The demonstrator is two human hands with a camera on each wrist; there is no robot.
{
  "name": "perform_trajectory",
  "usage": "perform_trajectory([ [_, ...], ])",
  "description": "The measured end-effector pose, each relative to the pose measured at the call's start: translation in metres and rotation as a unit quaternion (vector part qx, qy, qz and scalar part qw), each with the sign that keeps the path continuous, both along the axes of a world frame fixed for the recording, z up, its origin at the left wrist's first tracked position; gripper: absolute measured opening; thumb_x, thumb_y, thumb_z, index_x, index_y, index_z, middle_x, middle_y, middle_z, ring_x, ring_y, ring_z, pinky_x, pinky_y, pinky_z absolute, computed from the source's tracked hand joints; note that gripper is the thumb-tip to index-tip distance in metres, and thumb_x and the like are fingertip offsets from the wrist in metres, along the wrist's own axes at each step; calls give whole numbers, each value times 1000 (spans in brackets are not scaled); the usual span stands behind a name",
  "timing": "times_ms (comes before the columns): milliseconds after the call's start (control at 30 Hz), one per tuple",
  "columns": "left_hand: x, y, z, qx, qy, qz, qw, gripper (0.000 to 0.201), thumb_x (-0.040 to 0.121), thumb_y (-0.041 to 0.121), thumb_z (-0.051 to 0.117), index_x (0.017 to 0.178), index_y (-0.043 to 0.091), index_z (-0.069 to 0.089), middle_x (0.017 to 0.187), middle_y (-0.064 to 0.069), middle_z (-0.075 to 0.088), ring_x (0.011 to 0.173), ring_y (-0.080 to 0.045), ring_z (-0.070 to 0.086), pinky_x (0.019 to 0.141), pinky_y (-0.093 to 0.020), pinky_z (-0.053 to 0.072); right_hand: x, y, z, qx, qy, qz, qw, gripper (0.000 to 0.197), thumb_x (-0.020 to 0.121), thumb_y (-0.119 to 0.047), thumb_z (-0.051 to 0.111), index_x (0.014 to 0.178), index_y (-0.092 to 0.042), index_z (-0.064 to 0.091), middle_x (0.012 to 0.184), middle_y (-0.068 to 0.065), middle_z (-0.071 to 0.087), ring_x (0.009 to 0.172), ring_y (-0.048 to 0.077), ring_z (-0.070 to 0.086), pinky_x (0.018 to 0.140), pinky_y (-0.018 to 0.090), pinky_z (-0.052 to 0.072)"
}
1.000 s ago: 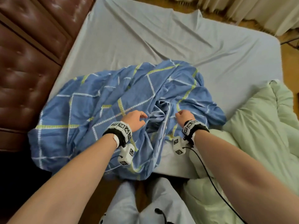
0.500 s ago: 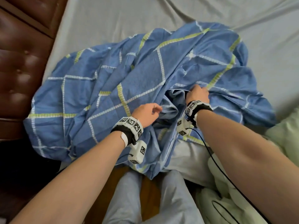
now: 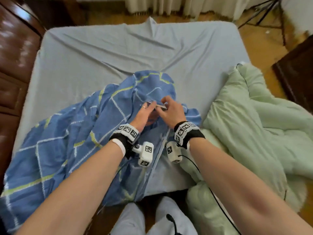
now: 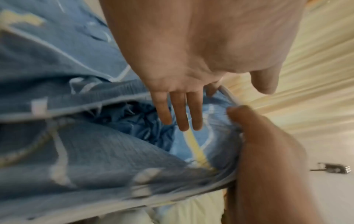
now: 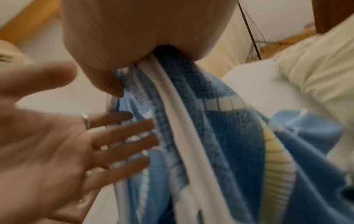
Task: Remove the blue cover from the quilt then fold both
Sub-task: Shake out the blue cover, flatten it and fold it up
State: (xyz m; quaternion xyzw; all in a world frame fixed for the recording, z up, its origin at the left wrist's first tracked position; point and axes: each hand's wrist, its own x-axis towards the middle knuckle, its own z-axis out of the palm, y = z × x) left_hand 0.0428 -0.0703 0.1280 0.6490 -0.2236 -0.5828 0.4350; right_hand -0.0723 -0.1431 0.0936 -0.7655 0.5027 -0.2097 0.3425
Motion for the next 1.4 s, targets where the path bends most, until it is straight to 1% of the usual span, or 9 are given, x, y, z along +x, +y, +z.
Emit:
perform_trajectory([
  [167,-17,21,32,-43,-31,46,998,15,89,7,56,100,7,47,108,-33,62,88,-43,69,70,-58,58,-51,64,34,65,-18,42,997,44,73,-32,76,99,-27,41,71,-5,59,61,13,57,60,29,44],
  [267,-20,54,61,-64,-4,60,996,23,97,-1,42,120,-2,42,111,-31,62,88,-42,70,60,-52,59,-76,91,38,129,16,36,991,77,64,-42,87,124,-30,40,90,-5,61,78,10,62,72,26,50],
  [567,-15,146,124,-118,-1,104,988,16,99,-3,39,93,0,53,77,-15,63,60,-17,66,51,-30,56,-78,147,14,143,237,32,960,101,53,-55,88,133,-15,42,128,8,52,119,32,53,97,42,48],
  [700,-28,185,140,-109,0,145,983,12,100,-1,40,103,2,52,90,-21,63,69,-21,67,55,-33,59,-64,170,13,85,230,41,969,41,90,-32,54,127,-20,45,125,13,62,115,36,58,93,45,47],
  [933,-52,223,130,-73,11,307,949,33,95,17,54,125,1,51,109,-19,68,80,-23,70,60,-32,57,-125,152,52,63,-7,-42,997,24,100,-12,41,121,-8,50,103,21,63,97,36,61,74,34,37],
  [1033,-88,224,117,-21,-33,287,957,34,87,16,65,117,6,52,108,-17,66,70,-15,70,60,-25,54,-174,139,84,11,-35,-33,999,22,102,-19,45,119,-9,54,100,23,66,93,38,61,70,34,33],
  [1167,-142,211,102,42,-311,130,940,112,70,33,85,153,13,13,154,-13,26,140,-27,33,112,-40,33,-221,128,132,-104,-23,33,994,18,96,-34,59,107,-20,61,83,9,69,83,34,64,67,37,43],
  [1333,-209,174,120,-133,-577,-132,795,63,74,46,74,132,32,54,137,0,51,129,-24,44,109,-39,32,-252,147,170,-139,-6,118,983,16,84,-39,73,91,-25,67,65,-1,63,60,23,63,61,36,49],
  [1400,-227,168,125,-152,-550,-94,816,26,82,23,64,107,29,67,113,-2,66,109,-27,58,96,-37,40,-272,158,171,-132,7,152,980,21,80,-42,77,85,-24,67,58,-1,62,53,20,62,57,33,48],
])
